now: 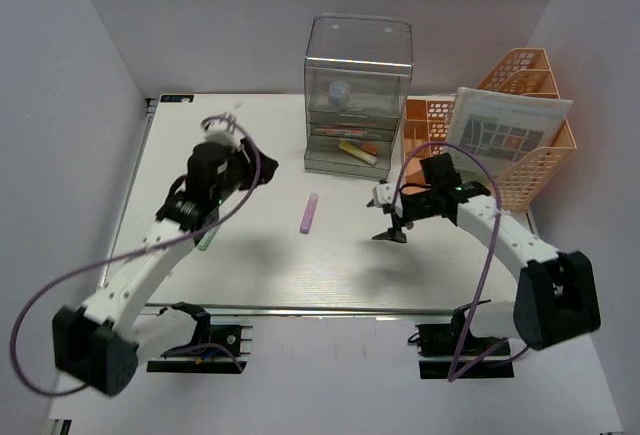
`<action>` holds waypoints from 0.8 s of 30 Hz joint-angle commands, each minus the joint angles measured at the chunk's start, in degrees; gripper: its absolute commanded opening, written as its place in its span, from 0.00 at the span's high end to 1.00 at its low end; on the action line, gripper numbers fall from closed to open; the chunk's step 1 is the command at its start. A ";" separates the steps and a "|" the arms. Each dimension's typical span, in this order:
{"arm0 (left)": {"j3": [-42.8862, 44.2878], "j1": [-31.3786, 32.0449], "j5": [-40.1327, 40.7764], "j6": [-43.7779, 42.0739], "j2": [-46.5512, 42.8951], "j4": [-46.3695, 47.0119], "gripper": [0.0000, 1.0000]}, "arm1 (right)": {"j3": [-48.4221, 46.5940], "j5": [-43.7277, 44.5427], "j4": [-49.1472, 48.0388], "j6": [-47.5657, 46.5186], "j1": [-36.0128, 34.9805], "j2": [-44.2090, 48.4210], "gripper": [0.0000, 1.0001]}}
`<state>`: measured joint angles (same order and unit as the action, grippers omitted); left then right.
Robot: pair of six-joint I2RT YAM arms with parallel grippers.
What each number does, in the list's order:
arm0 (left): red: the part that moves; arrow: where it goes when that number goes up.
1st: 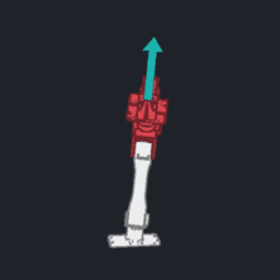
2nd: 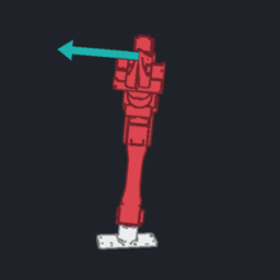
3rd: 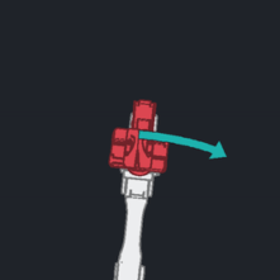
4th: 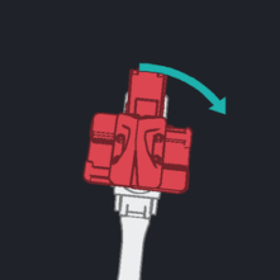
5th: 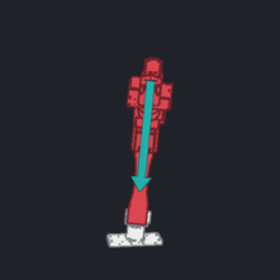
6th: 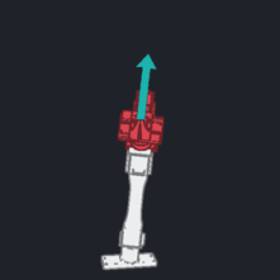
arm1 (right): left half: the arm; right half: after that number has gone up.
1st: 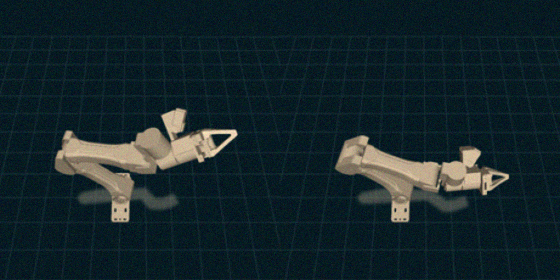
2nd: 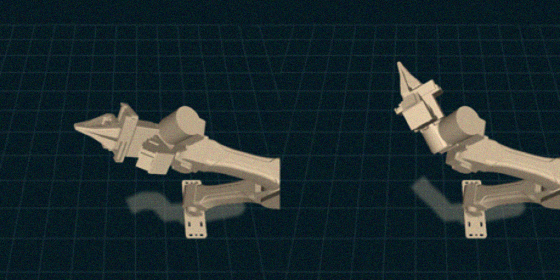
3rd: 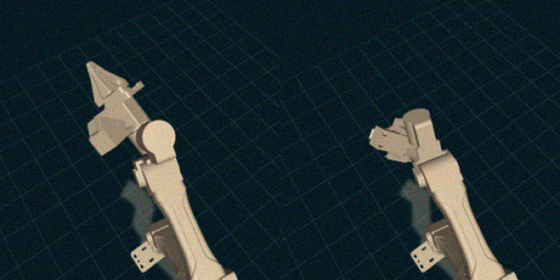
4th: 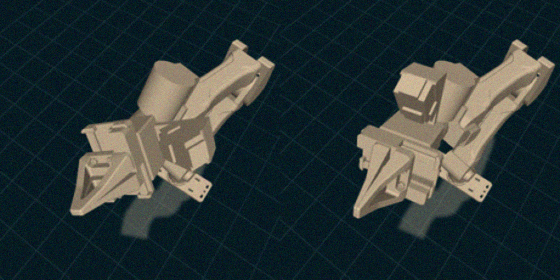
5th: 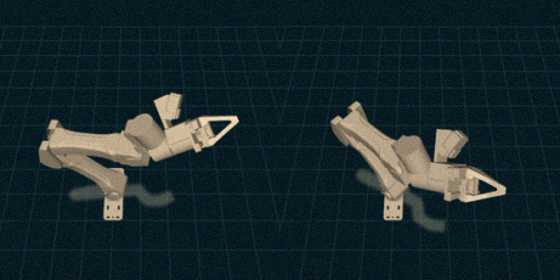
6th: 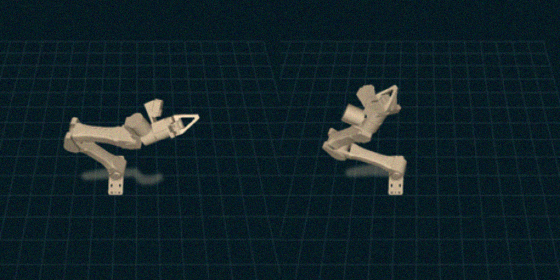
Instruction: Organize the desk
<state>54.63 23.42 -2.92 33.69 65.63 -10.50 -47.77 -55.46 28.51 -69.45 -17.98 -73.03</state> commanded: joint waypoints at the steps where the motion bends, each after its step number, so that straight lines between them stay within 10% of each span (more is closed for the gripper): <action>1: -9.50 -0.57 14.67 -6.62 -10.93 -13.13 0.32 | -5.14 8.24 1.65 -8.07 -6.62 -4.47 0.11; 10: -16.57 -1.10 24.17 -6.36 -27.73 -13.32 0.25 | -28.41 25.92 6.90 -15.87 -22.52 -26.44 0.12; 24: -18.95 -1.10 26.47 -6.09 -36.62 -11.29 0.24 | -51.72 34.10 19.47 -27.40 -26.14 -48.43 0.43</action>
<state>36.01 22.50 22.63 28.25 29.93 -22.20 -96.53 -23.90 43.20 -93.25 -43.11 -120.31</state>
